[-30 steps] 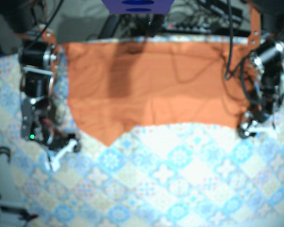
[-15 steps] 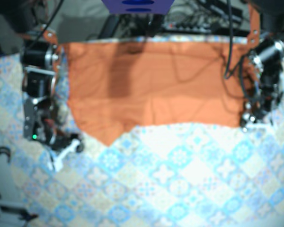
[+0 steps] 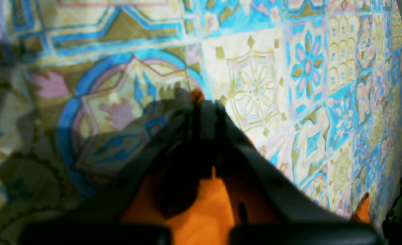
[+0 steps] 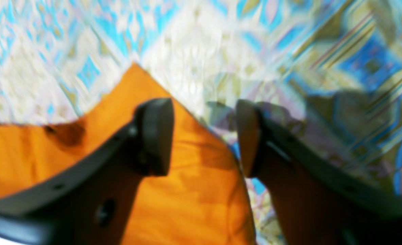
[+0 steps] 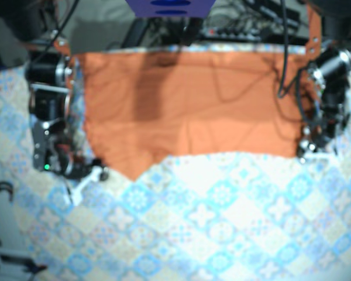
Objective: Fold the T-shirt properly
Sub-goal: 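Pull the grasped side edges inward toward each other with both grippers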
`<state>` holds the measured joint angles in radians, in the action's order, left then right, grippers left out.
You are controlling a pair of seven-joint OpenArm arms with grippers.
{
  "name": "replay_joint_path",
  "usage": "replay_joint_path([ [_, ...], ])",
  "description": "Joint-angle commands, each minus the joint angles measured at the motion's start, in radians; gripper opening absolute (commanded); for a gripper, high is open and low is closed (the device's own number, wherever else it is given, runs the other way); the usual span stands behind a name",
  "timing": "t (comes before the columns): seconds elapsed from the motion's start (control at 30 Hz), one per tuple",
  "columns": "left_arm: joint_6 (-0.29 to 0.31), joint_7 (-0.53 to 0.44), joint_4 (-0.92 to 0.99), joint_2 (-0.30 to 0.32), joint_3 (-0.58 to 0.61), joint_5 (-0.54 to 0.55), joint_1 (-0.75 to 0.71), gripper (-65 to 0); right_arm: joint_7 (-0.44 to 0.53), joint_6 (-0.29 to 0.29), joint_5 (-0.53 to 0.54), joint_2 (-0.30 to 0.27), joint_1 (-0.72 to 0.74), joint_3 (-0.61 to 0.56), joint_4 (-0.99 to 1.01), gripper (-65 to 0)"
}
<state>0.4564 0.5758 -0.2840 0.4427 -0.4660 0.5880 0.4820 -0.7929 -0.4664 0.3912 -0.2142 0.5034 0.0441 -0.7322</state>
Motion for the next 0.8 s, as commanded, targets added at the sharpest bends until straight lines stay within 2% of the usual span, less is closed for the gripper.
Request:
replay_joint_path([
  [0.0, -0.008, 0.036, -0.001, 0.003, 0.006, -0.02, 0.01, -65.0, 0.017, -0.005, 0.015, -0.009, 0.033, -0.008, -0.014, -31.8],
  [0.07, -0.008, 0.036, -0.001, 0.003, 0.006, -0.02, 0.01, -65.0, 0.02, -0.005, 0.015, -0.009, 0.033, -0.023, -0.014, -30.0],
  [0.63, -0.008, 0.036, -0.001, 0.005, 0.006, -0.02, 0.008, -65.0, 0.031, -0.007, 0.007, 0.051, 0.033, -0.029, 0.018, -30.0],
  [0.77, -0.008, 0.036, -0.001, 0.005, 0.006, -0.02, 0.008, -65.0, 0.074, -0.007, 0.007, 0.051, 0.033, -0.031, 0.078, -30.0],
])
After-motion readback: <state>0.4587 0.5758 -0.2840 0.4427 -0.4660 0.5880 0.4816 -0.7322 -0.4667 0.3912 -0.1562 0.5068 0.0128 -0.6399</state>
